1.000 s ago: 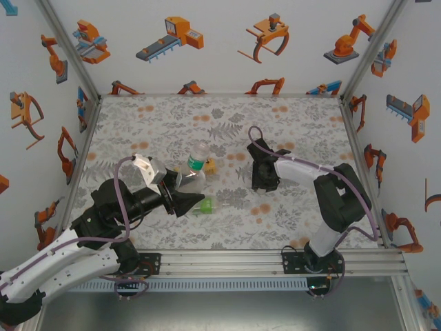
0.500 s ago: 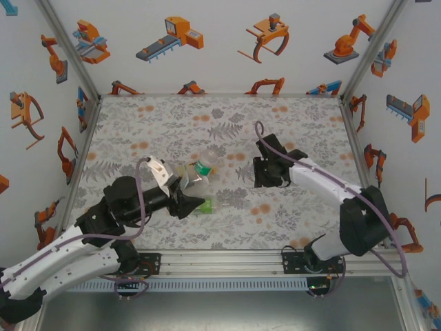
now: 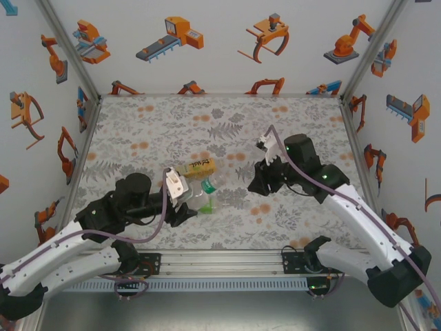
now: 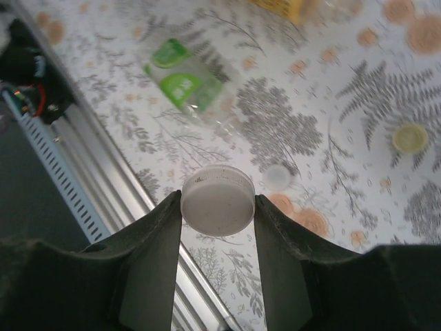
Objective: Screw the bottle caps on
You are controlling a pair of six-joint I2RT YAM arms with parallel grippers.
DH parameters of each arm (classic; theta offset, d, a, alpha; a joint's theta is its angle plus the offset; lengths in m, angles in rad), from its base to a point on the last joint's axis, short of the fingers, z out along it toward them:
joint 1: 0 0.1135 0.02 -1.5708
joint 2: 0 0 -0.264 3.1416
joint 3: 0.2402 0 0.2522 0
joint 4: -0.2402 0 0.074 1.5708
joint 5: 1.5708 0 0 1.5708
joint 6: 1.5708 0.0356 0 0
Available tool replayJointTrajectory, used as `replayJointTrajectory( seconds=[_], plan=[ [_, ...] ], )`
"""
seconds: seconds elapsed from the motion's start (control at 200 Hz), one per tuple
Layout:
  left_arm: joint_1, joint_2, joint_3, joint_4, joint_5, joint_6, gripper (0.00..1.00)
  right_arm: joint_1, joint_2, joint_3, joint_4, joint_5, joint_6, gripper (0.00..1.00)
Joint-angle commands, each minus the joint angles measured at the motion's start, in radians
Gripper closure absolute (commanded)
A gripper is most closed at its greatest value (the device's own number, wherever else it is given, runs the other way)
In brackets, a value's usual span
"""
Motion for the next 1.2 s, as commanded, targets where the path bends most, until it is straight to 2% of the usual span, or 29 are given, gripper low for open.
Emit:
replayJointTrajectory(
  seconds=[0.0,0.13,0.371,0.631,1.036,1.197],
  plan=[
    [0.002,0.028,0.056,-0.07,0.051,0.087,1.0,0.007,-0.051,0.016,0.05,-0.21,-0.133,0.78],
    [0.002,0.079,0.094,-0.114,0.086,0.116,1.0,0.026,-0.109,0.017,0.137,-0.312,-0.153,0.79],
    [0.002,0.128,0.116,-0.105,0.149,0.124,1.0,0.071,-0.145,0.026,0.237,-0.382,-0.155,0.86],
    [0.002,0.139,0.119,-0.101,0.18,0.131,1.0,0.094,-0.136,0.028,0.269,-0.442,-0.153,0.88],
    [0.002,0.141,0.125,-0.094,0.275,0.148,1.0,0.14,-0.105,0.033,0.297,-0.433,-0.155,0.93],
    [0.002,0.151,0.128,-0.091,0.281,0.151,1.0,0.151,-0.101,0.035,0.296,-0.454,-0.155,0.95]
  ],
)
